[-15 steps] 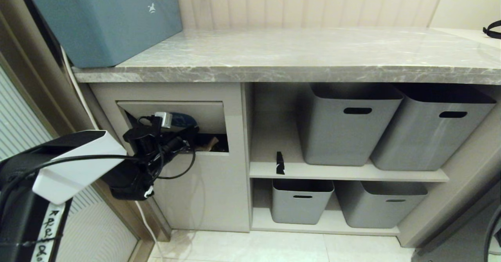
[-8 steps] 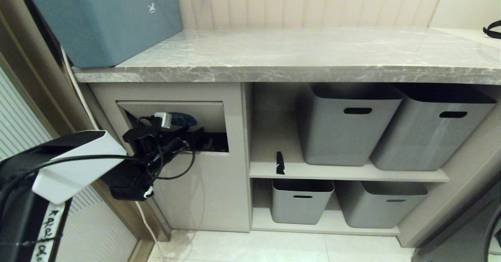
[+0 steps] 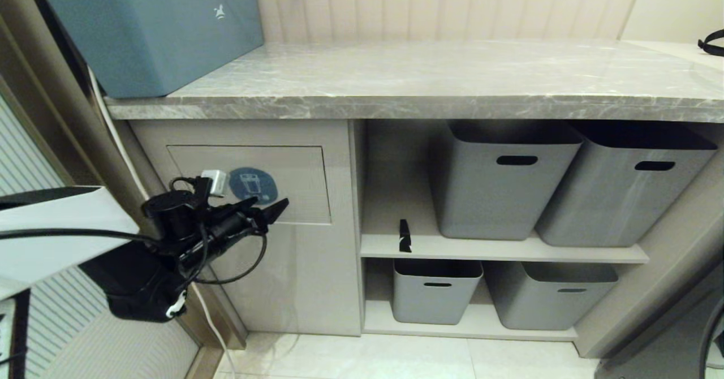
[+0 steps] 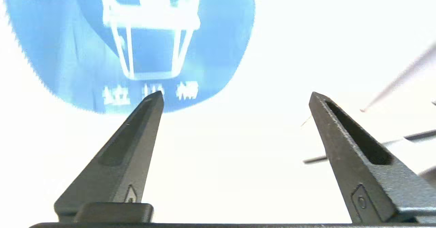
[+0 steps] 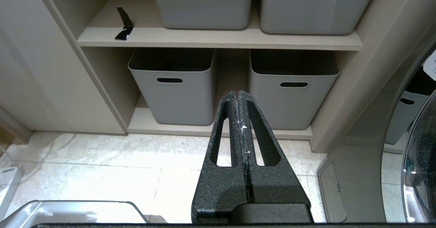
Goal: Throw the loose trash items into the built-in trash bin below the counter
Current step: Put the garbage in the trash can, then pick up the garbage
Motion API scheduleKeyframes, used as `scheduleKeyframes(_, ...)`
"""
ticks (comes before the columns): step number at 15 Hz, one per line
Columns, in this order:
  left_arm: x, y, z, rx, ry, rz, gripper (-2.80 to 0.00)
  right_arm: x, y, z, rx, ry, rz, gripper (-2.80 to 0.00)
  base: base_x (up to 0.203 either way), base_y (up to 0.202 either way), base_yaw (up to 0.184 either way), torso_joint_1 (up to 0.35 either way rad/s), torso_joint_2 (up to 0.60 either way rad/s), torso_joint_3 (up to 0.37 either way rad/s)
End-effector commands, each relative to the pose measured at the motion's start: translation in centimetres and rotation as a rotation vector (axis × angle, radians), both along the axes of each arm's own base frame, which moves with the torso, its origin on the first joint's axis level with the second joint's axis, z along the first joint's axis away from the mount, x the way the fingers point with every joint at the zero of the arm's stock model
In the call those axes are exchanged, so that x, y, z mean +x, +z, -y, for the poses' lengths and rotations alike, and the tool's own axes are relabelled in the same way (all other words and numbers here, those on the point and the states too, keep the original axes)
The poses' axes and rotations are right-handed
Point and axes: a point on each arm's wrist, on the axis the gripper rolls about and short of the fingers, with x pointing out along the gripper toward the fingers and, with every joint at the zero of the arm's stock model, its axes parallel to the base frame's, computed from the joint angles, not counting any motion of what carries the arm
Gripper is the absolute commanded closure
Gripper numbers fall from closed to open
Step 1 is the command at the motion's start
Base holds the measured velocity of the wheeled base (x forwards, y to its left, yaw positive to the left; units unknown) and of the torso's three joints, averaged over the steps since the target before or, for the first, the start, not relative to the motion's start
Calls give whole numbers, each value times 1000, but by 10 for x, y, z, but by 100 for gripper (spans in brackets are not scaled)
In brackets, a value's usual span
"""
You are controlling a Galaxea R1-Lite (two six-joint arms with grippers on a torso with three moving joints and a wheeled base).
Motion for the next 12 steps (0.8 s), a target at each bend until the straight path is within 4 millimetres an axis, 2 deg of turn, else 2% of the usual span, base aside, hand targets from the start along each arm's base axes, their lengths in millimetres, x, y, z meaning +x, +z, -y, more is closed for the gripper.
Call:
scheduleKeyframes(1,-27,22,-3,-7,-4,28,-280,0,0,0,-1,0,-2,0,0,0,0,0,0,0)
scheduleKeyframes(2,-37,30,-3,-11,-8,45,0,0,0,0,0,0,-2,0,0,0,0,0,0,0)
scheduleKeyframes(6,-77,63,-1,-24,-32,117,0,0,0,0,0,0,-2,0,0,0,0,0,0,0)
scheduleKeyframes(9,-123,88,-4,-43,-46,173,0,0,0,0,0,0,-1,0,0,0,0,0,0,0)
scheduleKeyframes(12,-176,115,-17,-48,-28,201,0,0,0,0,-1,0,-2,0,0,0,0,0,0,0)
